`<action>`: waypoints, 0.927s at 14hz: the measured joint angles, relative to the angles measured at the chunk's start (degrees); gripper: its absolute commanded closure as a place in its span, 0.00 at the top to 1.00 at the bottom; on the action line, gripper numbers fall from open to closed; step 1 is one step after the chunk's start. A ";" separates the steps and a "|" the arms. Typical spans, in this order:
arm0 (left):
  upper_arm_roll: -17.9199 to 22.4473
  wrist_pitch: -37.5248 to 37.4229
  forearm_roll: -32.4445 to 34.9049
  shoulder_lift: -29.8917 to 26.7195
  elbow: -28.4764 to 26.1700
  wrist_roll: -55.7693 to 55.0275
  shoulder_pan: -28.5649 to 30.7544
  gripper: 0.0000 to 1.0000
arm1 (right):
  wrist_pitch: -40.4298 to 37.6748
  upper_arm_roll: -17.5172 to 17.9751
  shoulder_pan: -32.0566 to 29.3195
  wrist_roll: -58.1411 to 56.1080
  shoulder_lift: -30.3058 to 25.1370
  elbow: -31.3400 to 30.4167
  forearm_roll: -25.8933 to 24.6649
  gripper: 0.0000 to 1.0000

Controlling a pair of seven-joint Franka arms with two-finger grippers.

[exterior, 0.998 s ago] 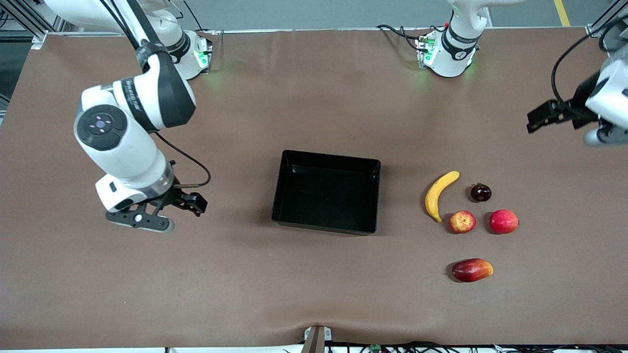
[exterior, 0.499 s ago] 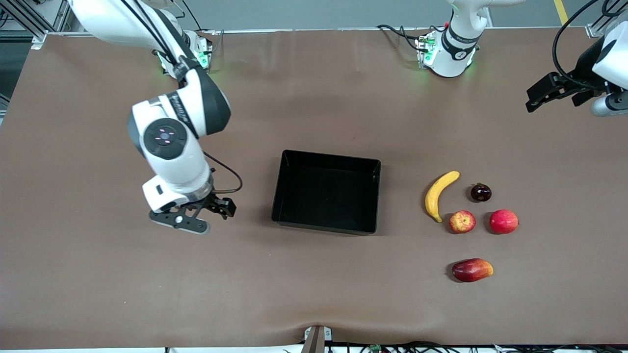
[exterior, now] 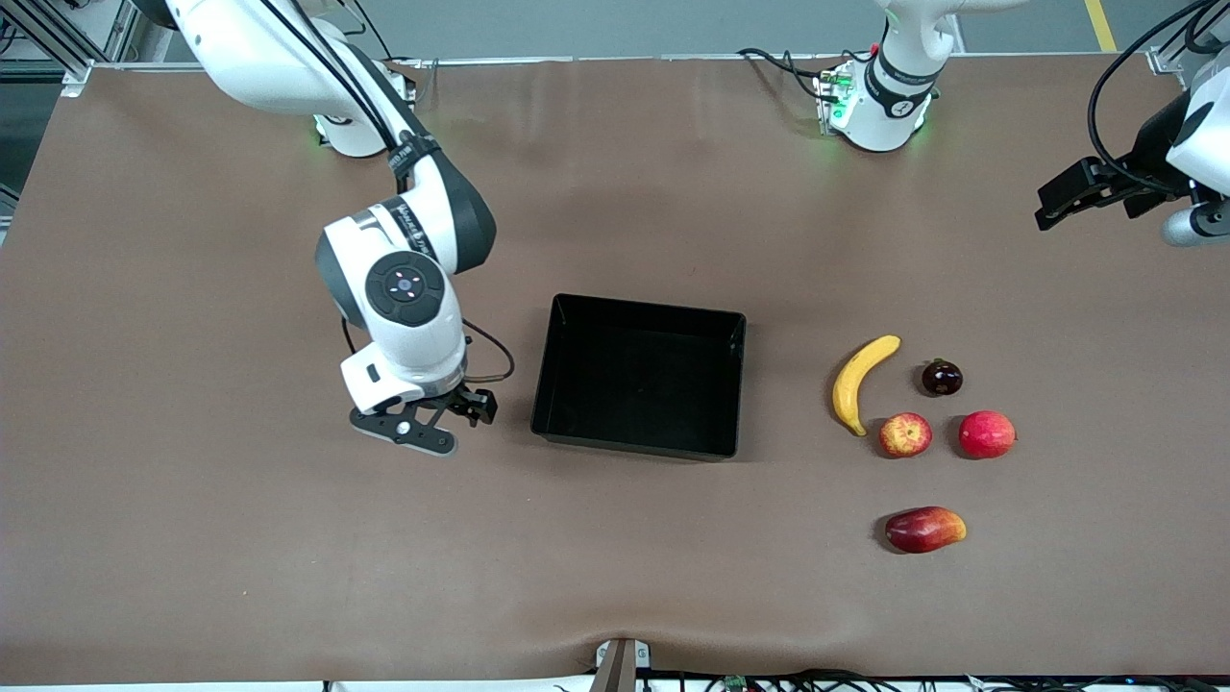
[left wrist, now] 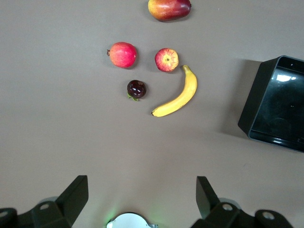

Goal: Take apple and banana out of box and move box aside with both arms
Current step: 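Move the right gripper to the box rim and lower it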

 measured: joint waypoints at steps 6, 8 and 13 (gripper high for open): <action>-0.08 0.03 0.00 0.68 -0.01 0.54 -0.02 1.00 | 5.08 2.45 0.20 1.23 2.54 0.00 0.00 1.00; 0.17 0.15 0.00 1.02 -0.02 3.34 0.08 1.00 | 6.22 3.26 0.21 1.14 3.46 0.00 -0.04 1.00; 2.03 1.89 0.00 1.80 -0.02 10.62 2.72 1.00 | 9.55 4.07 0.28 -3.52 5.83 -0.01 -0.18 1.00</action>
